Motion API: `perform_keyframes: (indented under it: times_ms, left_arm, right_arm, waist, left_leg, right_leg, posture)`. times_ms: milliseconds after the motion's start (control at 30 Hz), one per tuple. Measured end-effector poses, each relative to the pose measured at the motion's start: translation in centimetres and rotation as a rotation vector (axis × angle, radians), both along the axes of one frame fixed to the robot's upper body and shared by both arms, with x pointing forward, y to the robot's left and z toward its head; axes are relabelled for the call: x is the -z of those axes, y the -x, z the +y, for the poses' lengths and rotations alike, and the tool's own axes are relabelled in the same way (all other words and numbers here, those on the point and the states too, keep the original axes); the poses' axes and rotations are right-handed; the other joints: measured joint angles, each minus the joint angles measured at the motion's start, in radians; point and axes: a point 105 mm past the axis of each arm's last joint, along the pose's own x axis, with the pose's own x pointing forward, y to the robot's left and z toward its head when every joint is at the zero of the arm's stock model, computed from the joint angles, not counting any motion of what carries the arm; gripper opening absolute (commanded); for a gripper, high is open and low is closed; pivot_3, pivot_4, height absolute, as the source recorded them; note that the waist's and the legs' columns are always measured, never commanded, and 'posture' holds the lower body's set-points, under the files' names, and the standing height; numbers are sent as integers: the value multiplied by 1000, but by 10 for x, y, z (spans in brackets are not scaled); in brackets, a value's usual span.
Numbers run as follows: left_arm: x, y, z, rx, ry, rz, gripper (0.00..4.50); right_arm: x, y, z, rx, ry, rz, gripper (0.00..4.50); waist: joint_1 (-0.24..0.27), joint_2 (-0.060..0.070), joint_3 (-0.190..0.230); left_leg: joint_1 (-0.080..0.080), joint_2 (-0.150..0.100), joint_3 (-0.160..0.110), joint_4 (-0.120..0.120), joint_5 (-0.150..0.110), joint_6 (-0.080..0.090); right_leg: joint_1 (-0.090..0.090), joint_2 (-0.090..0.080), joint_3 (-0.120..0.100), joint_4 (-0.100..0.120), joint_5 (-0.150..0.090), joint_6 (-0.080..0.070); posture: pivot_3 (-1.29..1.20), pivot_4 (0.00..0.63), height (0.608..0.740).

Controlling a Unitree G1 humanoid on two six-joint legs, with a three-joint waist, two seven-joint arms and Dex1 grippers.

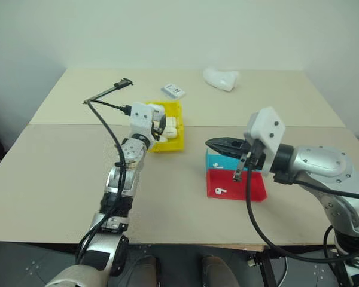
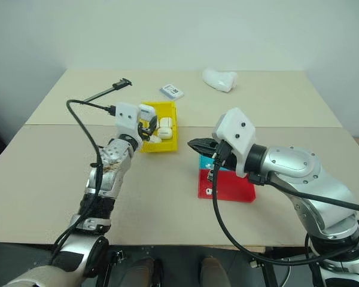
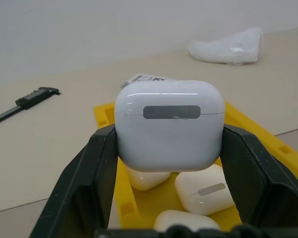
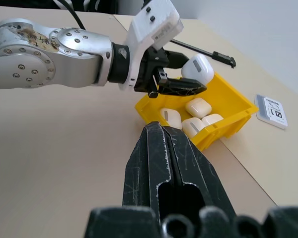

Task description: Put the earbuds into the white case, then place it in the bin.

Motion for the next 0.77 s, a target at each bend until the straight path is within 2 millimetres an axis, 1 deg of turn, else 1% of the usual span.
perform_keyframes:
  times_ms: [67, 167, 233, 300, 400, 433, 467, 500, 533, 567, 633, 700, 767]
  left_arm:
    - [-2, -5, -4, 13, -2, -6, 4442]
    - [-13, -4, -8, 39, 8, -68, 4480]
    - [-16, -1, -8, 62, 27, -86, 4480]
    - [-17, 12, -4, 131, 68, -107, 4480]
    - [-14, 36, 17, 220, 41, -88, 4480]
    - [-14, 48, 30, 247, 7, -76, 4480]
    - [-15, 57, 37, 270, -19, -67, 4480]
    - [-17, 71, 45, 308, -49, -56, 4480]
    - [-18, 85, 53, 347, -80, -40, 4480]
    - [-21, 105, 61, 407, -117, -16, 4480]
    - [-28, 137, 70, 503, -159, 19, 4480]
    - [-30, 167, 73, 585, -196, 73, 4480]
    - [-32, 185, 73, 637, -208, 103, 4480]
  right_arm:
    - [0, 0, 0, 2, -1, -2, 0]
    - [1, 0, 1, 2, -2, -6, 0]
    - [4, 0, 2, 4, -2, -2, 0]
    - [13, 0, 1, 16, -3, 18, 0]
    - [27, -1, -3, 50, -9, 49, 0]
    - [31, -2, -4, 59, -26, 57, 0]
    - [35, -2, -6, 67, -37, 67, 0]
    - [39, -2, -8, 70, -63, 80, 0]
    - [44, -2, -11, 80, -89, 98, 0]
    - [52, -3, -18, 100, -107, 129, 0]
    - [62, -6, -31, 132, -117, 171, 0]
    - [66, -3, -39, 125, -96, 191, 0]
    - [67, 1, -46, 114, -75, 205, 0]
  waist:
    - [0, 0, 0]
    - [-2, 0, 0]
    - [-4, 0, 0]
    - [-9, 0, 0]
    - [-15, 0, 0]
    - [-16, 0, 0]
    - [-16, 0, 0]
    - [-16, 0, 0]
    - [-16, 0, 0]
    - [-16, 0, 0]
    - [-12, 0, 0]
    - [-6, 0, 0]
    - [-1, 0, 0]
  left_leg:
    - [0, 0, 0, 0, 0, 0]
    - [0, 0, 0, 0, 0, 0]
    - [0, 0, 0, 0, 0, 0]
    - [1, 1, 1, 0, 0, 0]
    - [1, 2, 1, 0, 2, -3]
    - [2, 2, 1, -1, 2, -4]
    - [3, 2, 1, -1, 2, -4]
    - [3, 2, 2, -1, 2, -4]
    - [3, 3, 2, -1, 2, -4]
    - [3, 3, 2, -1, 2, -4]
    - [3, 3, 3, -1, 2, -3]
    - [5, 3, 3, -1, 2, -3]
    - [7, 3, 3, -2, 2, -3]
  right_leg:
    - [0, 0, 0, 0, 0, 0]
    - [0, 0, 0, 0, 0, 0]
    - [0, 0, 0, 1, 0, 0]
    - [0, 0, 1, 1, 0, 0]
    - [-1, 1, 2, 2, 0, 0]
    - [-1, 1, 2, 3, 0, 0]
    - [0, 1, 2, 3, 0, 0]
    - [0, 1, 1, 3, 0, 0]
    - [0, 1, 1, 3, 0, -1]
    - [0, 0, 1, 2, 0, -1]
    - [1, -1, 1, 2, 0, 0]
    - [2, -1, 0, 2, 0, -1]
    - [4, -1, 0, 2, -1, -1]
  posture:
    - [0, 150, 740]
    - [0, 150, 740]
    - [0, 150, 740]
    - [0, 150, 740]
    - [0, 150, 740]
    - [0, 150, 740]
    - [0, 150, 740]
    - [0, 150, 740]
    - [0, 150, 740]
    - [0, 150, 740]
    - [0, 150, 740]
    - [0, 150, 740]
    - [0, 150, 740]
